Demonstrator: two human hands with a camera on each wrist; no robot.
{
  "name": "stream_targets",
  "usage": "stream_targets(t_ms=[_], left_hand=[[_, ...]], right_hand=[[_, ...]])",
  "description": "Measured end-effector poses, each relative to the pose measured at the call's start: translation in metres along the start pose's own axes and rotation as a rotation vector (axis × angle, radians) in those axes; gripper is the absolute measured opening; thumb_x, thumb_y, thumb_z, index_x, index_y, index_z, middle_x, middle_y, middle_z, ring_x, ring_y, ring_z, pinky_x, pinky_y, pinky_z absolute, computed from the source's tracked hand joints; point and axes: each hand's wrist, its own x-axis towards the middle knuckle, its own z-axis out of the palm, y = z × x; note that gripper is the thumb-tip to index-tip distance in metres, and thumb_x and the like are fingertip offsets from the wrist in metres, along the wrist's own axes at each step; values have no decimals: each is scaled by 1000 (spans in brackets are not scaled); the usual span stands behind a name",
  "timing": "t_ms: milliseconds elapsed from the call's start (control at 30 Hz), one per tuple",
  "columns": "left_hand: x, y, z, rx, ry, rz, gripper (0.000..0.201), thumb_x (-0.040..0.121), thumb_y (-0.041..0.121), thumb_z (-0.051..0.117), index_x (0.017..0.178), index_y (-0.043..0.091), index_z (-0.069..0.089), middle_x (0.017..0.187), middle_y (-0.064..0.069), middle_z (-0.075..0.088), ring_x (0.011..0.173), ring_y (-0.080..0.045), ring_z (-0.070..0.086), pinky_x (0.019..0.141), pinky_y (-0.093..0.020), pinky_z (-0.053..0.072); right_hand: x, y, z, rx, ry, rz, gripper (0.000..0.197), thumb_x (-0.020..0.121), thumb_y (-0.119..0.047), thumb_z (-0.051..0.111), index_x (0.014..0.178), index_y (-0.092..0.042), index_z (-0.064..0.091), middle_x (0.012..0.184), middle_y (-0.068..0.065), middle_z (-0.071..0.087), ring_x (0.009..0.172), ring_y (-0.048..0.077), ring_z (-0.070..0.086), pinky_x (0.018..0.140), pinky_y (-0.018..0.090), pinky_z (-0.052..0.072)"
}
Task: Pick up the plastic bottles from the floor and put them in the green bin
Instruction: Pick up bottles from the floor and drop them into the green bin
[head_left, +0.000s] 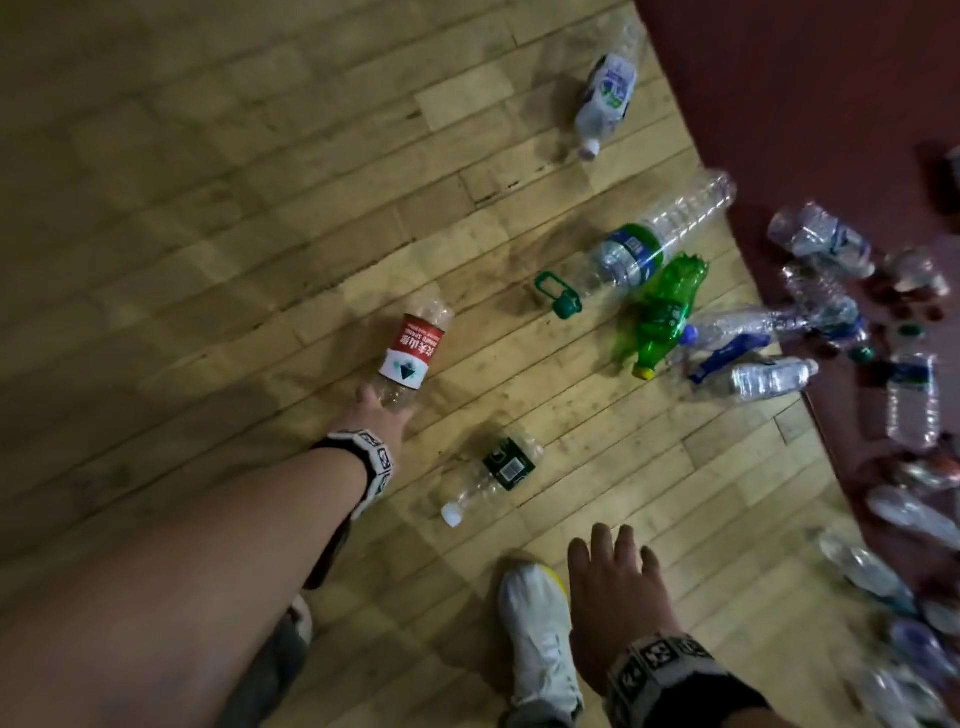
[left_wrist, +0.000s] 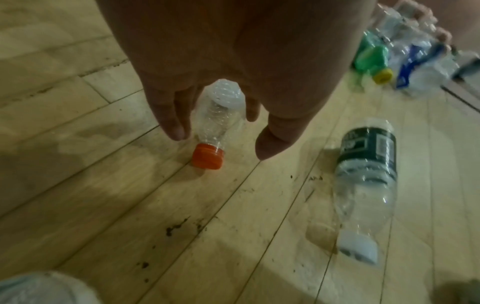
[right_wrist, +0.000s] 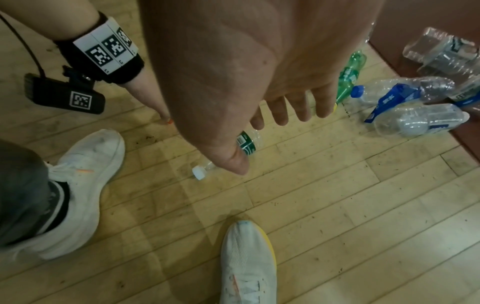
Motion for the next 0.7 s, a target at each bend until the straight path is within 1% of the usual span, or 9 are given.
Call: stream_targets(t_ms=[67, 133, 267, 367, 433, 500, 533, 633, 700], left_hand=[[-22, -7, -6, -18, 23, 32, 61, 86, 22, 63, 139, 41, 39, 131, -14, 24, 105, -29, 51, 87, -38, 51], [-56, -18, -14, -40, 62, 72, 59, 84, 29, 65, 136, 39, 41, 127, -13, 27, 101, -27, 51, 88, -40, 53], [-130, -42, -34, -120, 109, 109, 56, 78, 39, 70, 126, 45, 42, 121, -10, 32, 104, -28, 50, 91, -44, 51], [-157, -64, -53, -97, 131, 116, 58, 79, 42, 70, 127, 48, 39, 126, -10, 31, 110, -29, 48, 93, -46, 51], [-160, -77, -57, -60, 132, 125, 59, 81, 41, 69, 130, 47, 38, 134, -10, 27, 113, -28, 48, 95, -45, 51], [-150, -88, -53, -22, 127, 129, 58, 83, 39, 68, 132, 46, 38, 141, -8, 21, 116, -27, 48, 97, -43, 50], [-143, -90, -49, -11, 117, 128, 57, 84, 39, 67, 132, 47, 37, 142, -7, 18, 116, -26, 48, 98, -42, 49], [-114, -91, -29, 6, 112, 109, 55, 84, 39, 66, 130, 49, 36, 139, -8, 20, 114, -25, 47, 97, -41, 49], [-102, -85, -17, 2, 123, 124, 56, 82, 40, 67, 128, 48, 36, 136, -9, 23, 111, -26, 48, 95, -42, 50]], right_hand=[[0, -3, -6, -15, -6, 14, 72, 96, -33, 52, 153, -9, 14, 160, 18, 8, 148, 43, 6, 118, 54, 19], [-2, -7, -15, 10, -3, 19, 73, 97, -30, 51, 154, -8, 11, 161, 19, 7, 148, 44, 5, 119, 55, 19], [1, -19, -28, 121, 23, 16, 75, 97, -27, 53, 155, -9, 10, 162, 21, 8, 148, 45, 9, 118, 58, 22], [31, -40, -27, 197, 55, 29, 76, 99, -27, 52, 156, -12, 5, 162, 21, 6, 148, 45, 11, 116, 59, 26], [56, -56, -22, 200, 74, 15, 72, 101, -23, 48, 157, -15, 3, 162, 23, 4, 147, 47, 10, 114, 59, 28], [86, -73, -15, 185, 107, -14, 67, 102, -21, 44, 157, -19, 6, 162, 22, -1, 147, 48, 6, 114, 60, 26], [101, -81, -11, 177, 124, -26, 64, 103, -22, 42, 157, -22, 9, 163, 21, -2, 148, 49, 2, 114, 61, 25], [146, -102, 5, 73, 178, -55, 62, 104, -34, 40, 157, -28, 10, 164, 18, -6, 146, 53, -9, 116, 65, 15], [161, -109, 14, -23, 205, -51, 61, 103, -41, 37, 157, -29, 10, 165, 18, -6, 142, 57, -16, 115, 68, 7]])
